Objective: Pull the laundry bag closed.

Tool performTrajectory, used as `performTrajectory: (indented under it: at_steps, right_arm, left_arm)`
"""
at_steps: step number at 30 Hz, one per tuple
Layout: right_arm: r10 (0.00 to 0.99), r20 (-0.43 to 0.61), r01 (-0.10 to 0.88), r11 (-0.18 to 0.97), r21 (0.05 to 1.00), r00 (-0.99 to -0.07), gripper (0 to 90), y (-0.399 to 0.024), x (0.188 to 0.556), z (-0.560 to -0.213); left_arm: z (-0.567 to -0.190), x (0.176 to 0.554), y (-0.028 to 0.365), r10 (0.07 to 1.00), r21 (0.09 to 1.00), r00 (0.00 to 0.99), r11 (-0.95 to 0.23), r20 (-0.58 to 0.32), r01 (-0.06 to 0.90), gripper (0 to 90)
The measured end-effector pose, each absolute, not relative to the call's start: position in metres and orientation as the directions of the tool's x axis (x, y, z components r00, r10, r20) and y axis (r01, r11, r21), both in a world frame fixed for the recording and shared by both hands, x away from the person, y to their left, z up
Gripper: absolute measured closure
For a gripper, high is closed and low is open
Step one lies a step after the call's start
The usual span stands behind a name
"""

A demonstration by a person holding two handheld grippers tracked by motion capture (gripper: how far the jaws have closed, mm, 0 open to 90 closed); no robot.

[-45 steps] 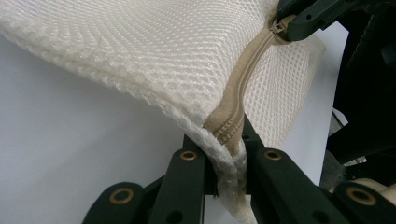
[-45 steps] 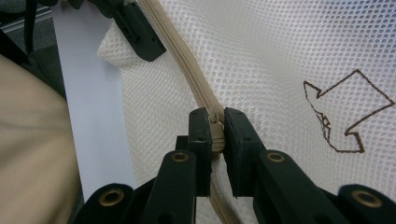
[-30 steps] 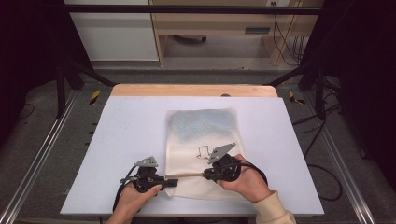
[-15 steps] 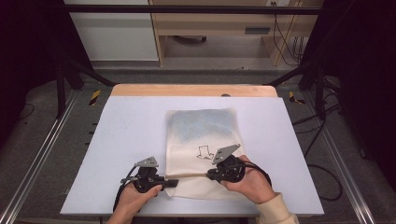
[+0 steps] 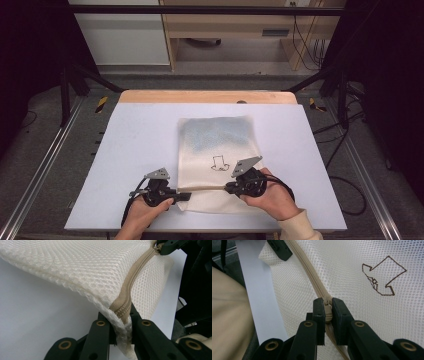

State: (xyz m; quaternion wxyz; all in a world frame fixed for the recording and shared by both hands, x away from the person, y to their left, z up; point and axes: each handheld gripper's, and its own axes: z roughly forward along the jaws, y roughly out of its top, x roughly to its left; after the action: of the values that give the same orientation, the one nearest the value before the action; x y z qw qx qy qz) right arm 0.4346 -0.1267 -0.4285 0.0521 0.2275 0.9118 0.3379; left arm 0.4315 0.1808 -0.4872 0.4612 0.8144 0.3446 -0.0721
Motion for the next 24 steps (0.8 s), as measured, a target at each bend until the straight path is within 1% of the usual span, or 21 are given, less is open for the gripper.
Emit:
performTrajectory:
  at_steps: [5, 9, 24]
  right_arm:
    - [0.447, 0.06, 0.377, 0.666, 0.643, -0.892, 82.0, -0.128, 0.434, -0.428]
    - [0.467, 0.056, 0.393, 0.666, 0.634, -0.883, 82.0, -0.133, 0.434, -0.428]
    - [0.493, 0.06, 0.412, 0.648, 0.641, -0.868, 82.0, -0.149, 0.431, -0.43]
  left_arm:
    - [-0.487, 0.431, 0.18, 0.495, 0.703, 0.754, -0.339, -0.433, 0.626, 84.5]
    - [-0.487, 0.432, 0.181, 0.496, 0.701, 0.752, -0.338, -0.434, 0.628, 84.5]
    - [-0.487, 0.432, 0.181, 0.498, 0.7, 0.752, -0.341, -0.431, 0.627, 84.5]
